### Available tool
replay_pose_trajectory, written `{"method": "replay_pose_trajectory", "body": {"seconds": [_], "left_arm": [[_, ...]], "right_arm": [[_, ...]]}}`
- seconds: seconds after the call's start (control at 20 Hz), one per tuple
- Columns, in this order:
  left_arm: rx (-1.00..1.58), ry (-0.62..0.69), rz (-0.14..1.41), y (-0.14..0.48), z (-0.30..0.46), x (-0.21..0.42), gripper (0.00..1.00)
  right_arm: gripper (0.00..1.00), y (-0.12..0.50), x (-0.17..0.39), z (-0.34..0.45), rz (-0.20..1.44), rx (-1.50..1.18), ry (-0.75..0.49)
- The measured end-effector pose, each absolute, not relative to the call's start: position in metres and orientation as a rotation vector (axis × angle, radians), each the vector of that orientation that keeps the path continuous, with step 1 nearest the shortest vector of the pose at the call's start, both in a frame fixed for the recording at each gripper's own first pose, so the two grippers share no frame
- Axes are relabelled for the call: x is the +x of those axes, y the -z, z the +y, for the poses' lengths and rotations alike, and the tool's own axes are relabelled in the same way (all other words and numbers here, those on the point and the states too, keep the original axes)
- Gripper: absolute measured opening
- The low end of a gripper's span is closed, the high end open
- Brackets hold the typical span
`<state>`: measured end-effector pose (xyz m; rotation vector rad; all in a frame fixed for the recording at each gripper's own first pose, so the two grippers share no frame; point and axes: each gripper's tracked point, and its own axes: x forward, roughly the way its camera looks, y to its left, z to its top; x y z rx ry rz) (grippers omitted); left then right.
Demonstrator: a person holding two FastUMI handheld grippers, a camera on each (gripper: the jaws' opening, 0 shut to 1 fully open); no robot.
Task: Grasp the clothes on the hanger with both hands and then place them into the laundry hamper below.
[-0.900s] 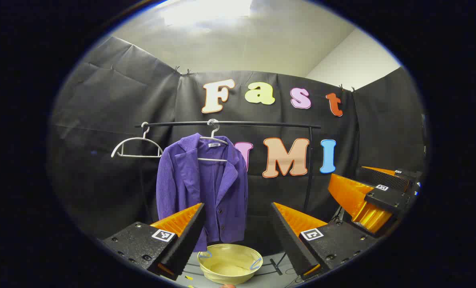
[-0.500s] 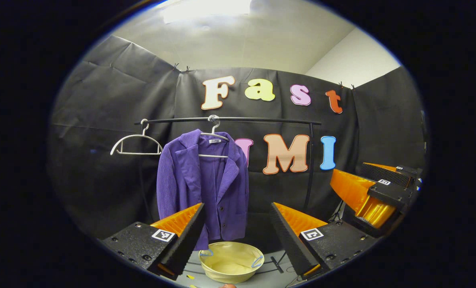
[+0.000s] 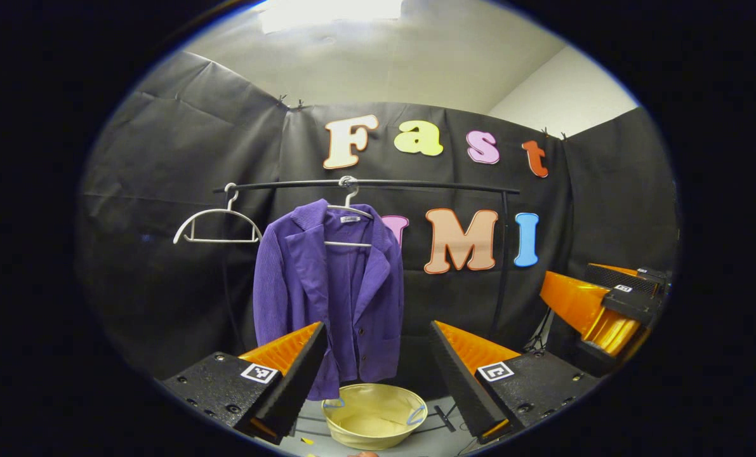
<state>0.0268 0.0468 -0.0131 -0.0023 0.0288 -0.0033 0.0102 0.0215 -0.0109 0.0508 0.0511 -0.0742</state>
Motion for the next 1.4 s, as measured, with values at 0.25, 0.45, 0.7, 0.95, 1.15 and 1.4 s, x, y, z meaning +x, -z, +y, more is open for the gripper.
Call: {"method": "replay_pose_trajectory", "body": {"seconds": [0.25,0.45,0.7,0.95,1.15,1.4], "left_arm": [[0.010,-0.012,0.023,0.010,0.068,0.052,0.97],[0.022,-0.065,0.011,0.004,0.086,0.079,0.97],[0.030,-0.126,-0.008,0.004,0.104,0.118,0.98],[0.042,-0.202,-0.012,0.009,0.120,0.163,0.98],[0.013,-0.279,-0.005,0.019,0.131,0.204,0.97],[0.037,-0.373,0.018,0.038,0.145,0.251,0.97]], "right_arm": [[0.99,0.006,0.020,0.029,0.029,0.038,0.118],[0.99,0.006,0.039,0.032,0.019,0.024,0.117],[0.99,0.019,0.080,0.045,0.022,0.018,0.063],[0.99,0.036,0.149,0.057,0.031,0.035,-0.016],[0.99,0.048,0.210,0.065,0.046,0.027,-0.085],[0.99,0.072,0.277,0.077,0.073,0.038,-0.165]]}}
